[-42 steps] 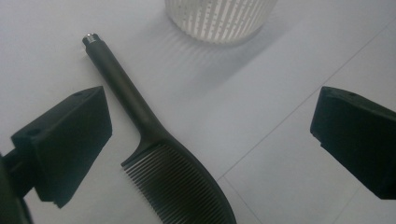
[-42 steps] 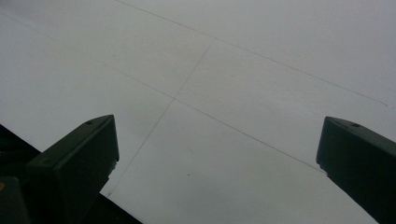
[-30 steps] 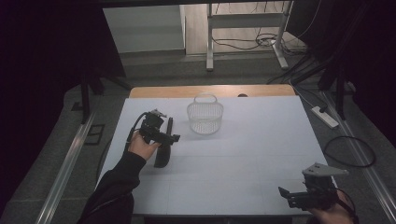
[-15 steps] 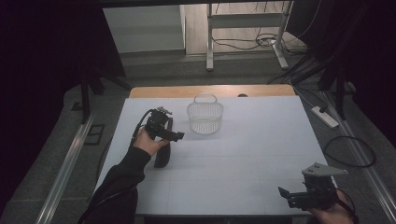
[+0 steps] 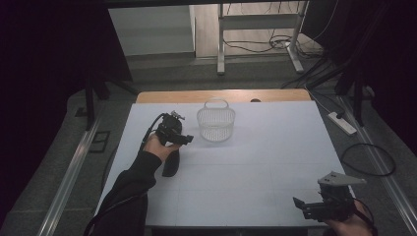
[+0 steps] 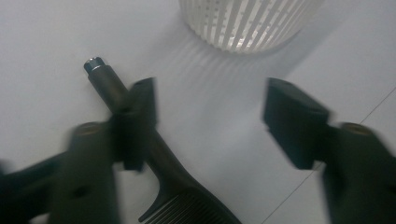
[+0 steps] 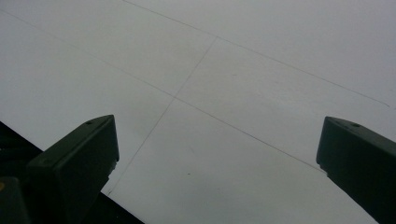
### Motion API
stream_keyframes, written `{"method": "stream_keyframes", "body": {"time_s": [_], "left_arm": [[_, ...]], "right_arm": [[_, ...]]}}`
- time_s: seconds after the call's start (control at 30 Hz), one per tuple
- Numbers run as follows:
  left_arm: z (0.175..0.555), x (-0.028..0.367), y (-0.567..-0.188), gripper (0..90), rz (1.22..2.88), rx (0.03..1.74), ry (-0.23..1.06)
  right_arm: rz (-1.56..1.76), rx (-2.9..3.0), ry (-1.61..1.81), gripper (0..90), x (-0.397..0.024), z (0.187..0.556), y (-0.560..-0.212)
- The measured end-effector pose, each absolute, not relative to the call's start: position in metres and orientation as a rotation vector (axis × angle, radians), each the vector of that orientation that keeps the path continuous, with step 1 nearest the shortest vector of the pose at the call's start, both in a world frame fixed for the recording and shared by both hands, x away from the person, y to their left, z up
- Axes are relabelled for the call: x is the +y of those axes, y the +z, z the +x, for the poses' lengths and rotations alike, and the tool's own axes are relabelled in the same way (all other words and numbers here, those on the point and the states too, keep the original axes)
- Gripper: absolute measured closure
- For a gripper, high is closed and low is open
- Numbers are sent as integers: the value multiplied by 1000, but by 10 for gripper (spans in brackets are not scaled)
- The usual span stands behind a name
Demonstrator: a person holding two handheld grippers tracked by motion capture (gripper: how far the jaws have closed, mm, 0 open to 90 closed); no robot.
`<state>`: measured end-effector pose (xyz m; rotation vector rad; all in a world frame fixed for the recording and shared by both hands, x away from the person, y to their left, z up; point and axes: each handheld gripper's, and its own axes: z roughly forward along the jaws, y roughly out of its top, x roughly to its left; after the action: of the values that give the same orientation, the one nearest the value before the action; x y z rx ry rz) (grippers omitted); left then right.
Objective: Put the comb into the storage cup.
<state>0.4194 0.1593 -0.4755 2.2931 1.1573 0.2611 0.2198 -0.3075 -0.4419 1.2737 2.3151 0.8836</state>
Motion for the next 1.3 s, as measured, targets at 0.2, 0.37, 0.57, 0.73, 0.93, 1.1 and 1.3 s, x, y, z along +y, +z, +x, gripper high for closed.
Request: {"method": "stream_keyframes", "body": {"time_s": [0.2,0.37,0.57,0.73,0.93,1.1,1.3], "left_arm": [[424,159,-476,788,2291,1179,243],[428,159,-478,888,2292,1193,222],[431,157,-489,887,2286,1220,189],[431,155,-499,888,2311,1220,181],[432,153,-508,888,2342,1230,173],[437,157,-511,888,2332,1254,181],[444,160,-514,888,2341,1270,209]], "right_arm": [[1274,2315,883,0,-307,220,-442],[1275,2315,883,0,-308,220,-442],[1273,2317,881,0,-307,220,-442],[1272,2318,882,0,-307,220,-442],[1267,2319,879,0,-307,220,-442],[1263,2324,876,0,-307,220,-442],[1260,2327,872,0,-306,220,-442]]}}
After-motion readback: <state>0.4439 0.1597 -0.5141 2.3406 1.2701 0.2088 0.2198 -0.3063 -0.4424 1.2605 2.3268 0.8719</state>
